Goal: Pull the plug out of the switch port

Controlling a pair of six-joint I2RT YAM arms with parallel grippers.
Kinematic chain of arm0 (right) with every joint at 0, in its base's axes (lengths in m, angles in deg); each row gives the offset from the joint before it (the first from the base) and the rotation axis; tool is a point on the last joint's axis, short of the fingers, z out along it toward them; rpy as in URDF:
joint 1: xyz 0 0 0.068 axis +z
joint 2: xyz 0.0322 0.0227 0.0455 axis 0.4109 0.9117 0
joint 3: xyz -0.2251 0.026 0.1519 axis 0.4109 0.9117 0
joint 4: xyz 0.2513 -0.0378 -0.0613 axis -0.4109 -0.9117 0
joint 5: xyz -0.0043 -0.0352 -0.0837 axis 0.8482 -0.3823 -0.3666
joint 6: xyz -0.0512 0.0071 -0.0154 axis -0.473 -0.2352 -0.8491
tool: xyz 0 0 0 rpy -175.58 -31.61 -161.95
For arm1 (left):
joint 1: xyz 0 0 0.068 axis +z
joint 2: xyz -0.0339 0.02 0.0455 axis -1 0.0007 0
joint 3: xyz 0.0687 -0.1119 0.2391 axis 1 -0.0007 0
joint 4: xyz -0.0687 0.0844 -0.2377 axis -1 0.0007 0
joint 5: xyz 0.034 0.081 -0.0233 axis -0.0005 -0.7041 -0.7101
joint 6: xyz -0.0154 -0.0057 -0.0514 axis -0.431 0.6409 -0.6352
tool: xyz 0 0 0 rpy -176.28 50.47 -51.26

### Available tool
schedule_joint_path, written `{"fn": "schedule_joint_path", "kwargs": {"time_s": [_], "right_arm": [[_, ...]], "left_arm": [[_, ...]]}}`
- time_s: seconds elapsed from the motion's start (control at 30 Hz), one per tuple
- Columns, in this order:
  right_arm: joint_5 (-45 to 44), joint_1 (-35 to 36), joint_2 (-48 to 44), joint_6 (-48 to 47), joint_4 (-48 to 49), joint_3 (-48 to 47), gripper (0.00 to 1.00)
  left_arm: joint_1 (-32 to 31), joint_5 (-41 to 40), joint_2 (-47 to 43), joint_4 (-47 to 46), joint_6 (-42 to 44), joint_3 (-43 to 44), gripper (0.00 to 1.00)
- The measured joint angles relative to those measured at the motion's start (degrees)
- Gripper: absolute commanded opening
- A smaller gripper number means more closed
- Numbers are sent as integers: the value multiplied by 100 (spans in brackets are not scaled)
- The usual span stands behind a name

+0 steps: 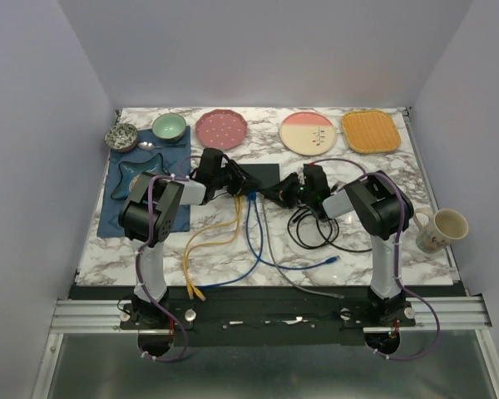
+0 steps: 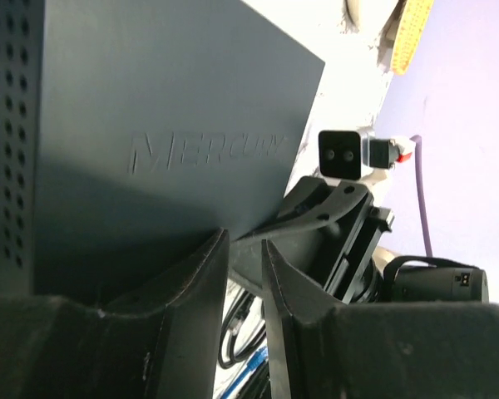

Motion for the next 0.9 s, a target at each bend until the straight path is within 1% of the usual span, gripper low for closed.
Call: {"fn": "schedule_joint_path", "kwargs": {"time_s": [0.17, 0.53, 0.8, 0.9], "right_arm": [[129, -11, -2, -188, -66, -33, 1], [304, 4, -170, -702, -601, -103, 1], [455, 66, -195, -789, -737, -96, 1], [389, 66, -540, -1016, -1019, 151, 1]], "left_arm": [[31, 4, 136, -63, -26, 122, 38], [31, 4, 251, -122, -63, 258, 37], [-138, 4, -120, -125, -22, -315, 38], [-153, 13, -111, -90, -42, -363, 38]]}}
